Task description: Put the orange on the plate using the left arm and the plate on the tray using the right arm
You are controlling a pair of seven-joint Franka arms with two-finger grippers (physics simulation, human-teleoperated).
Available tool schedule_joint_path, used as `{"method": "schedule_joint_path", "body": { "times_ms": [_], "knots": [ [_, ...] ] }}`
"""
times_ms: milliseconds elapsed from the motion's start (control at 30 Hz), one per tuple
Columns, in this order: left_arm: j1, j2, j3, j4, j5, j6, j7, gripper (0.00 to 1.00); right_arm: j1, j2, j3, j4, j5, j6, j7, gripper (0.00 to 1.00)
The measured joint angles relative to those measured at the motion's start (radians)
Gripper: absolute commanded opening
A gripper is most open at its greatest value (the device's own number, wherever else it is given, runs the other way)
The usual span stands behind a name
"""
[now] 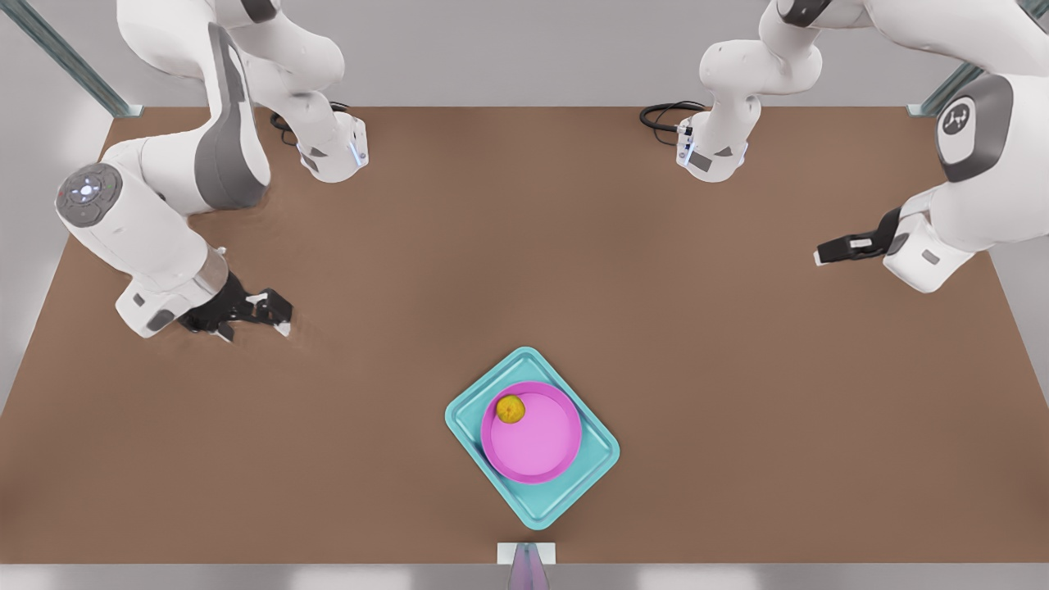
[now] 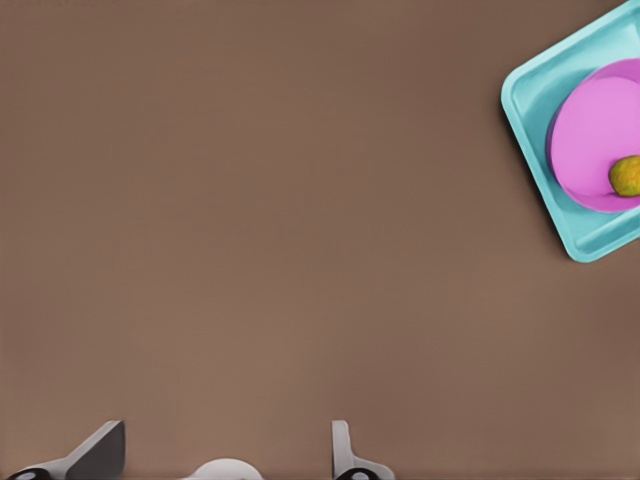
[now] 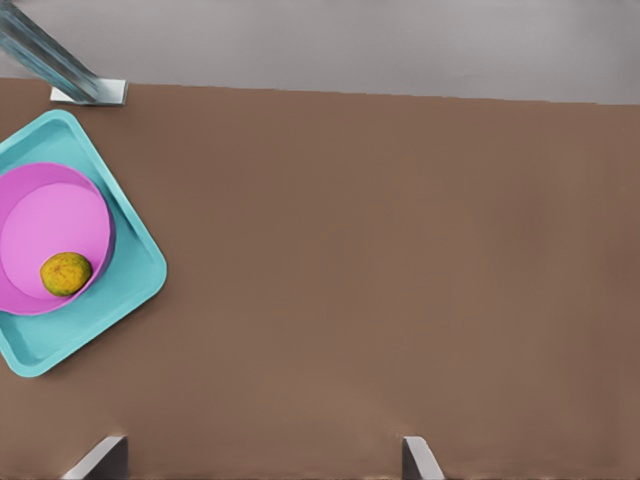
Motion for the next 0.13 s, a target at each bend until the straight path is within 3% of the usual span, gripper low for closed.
{"method": "schedule_joint_path", "body": {
  "times_ms": [133],
  "knots": [
    [0.002, 0.01, 0.002, 0.009, 0.0, 0.0, 0.0, 1.0, -0.028, -0.111, 0.001, -0.002, -0.09, -0.174, -0.019, 1.0]
  ]
}}
